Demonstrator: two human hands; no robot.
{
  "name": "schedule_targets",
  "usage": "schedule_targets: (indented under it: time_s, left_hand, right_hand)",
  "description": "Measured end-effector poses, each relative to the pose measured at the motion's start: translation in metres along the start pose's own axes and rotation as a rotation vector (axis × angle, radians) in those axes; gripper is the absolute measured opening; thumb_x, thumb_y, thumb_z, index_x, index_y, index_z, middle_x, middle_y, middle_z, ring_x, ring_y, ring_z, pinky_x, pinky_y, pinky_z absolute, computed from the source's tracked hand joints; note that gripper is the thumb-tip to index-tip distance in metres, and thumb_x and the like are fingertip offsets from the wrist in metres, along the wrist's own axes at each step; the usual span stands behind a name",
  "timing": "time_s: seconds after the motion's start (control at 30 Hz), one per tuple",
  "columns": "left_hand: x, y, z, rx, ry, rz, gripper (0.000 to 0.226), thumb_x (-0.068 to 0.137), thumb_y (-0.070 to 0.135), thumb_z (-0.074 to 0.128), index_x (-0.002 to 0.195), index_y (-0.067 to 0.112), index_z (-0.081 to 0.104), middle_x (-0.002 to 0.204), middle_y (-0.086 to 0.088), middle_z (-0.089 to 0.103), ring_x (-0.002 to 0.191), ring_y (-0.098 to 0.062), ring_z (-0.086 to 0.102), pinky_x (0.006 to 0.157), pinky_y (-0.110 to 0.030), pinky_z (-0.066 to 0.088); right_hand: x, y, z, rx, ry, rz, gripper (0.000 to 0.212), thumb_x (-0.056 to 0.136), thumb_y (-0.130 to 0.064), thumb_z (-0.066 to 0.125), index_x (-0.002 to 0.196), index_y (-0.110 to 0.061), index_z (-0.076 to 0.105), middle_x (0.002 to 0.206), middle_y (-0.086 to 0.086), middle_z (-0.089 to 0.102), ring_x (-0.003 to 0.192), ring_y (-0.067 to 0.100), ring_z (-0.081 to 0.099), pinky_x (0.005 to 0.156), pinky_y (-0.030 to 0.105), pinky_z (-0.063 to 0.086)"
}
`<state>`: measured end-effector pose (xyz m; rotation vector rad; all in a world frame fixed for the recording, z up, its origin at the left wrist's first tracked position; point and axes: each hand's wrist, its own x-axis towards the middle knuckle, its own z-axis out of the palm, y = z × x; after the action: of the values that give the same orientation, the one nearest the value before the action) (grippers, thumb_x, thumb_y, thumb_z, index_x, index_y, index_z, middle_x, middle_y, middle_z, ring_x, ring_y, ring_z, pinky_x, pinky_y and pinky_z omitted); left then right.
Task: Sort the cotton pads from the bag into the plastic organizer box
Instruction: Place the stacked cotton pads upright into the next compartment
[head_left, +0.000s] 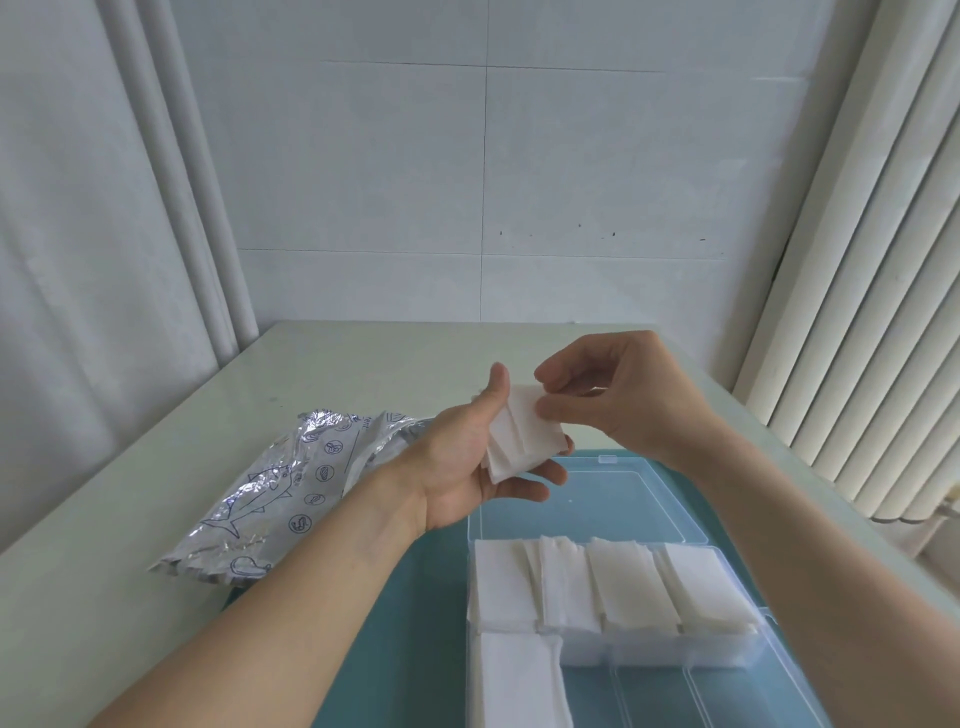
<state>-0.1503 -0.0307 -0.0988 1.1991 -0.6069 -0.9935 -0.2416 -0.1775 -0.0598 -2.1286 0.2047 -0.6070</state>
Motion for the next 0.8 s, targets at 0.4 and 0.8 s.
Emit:
schedule_targets:
  time_s: [0.4,0.8]
  left_hand:
    - [-0.001,0.006,-0.002,-0.054,-0.123,-0.047,0.083,0.086,0.083,0.024,0.095,0.011,0.064,0.087,-0.020,0.067,0.069,-0.034,0.065,0.053,-0.031,0.048]
    - [-0.002,0.005,0.003,-0.219,-0.044,-0.006,0.022,0.077,0.015,0.064,0.099,0.012,0.065,0.086,-0.008,0.068,0.081,-0.028,0.070,0.073,-0.038,0.055]
  right_hand:
    - [-0.002,0.001,0.011,0.380,0.010,0.074,0.015,0.075,0.003,0.082,0.084,-0.006,0.074,0.073,0.005,0.071,0.061,0.021,0.064,0.065,0.029,0.056]
    - [-0.006,-0.007,0.002,-0.326,-0.348,-0.093,0.106,0.058,-0.037,0.096,0.147,-0.041,0.039,0.139,-0.022,0.045,0.126,-0.002,0.044,0.093,0.016,0.048]
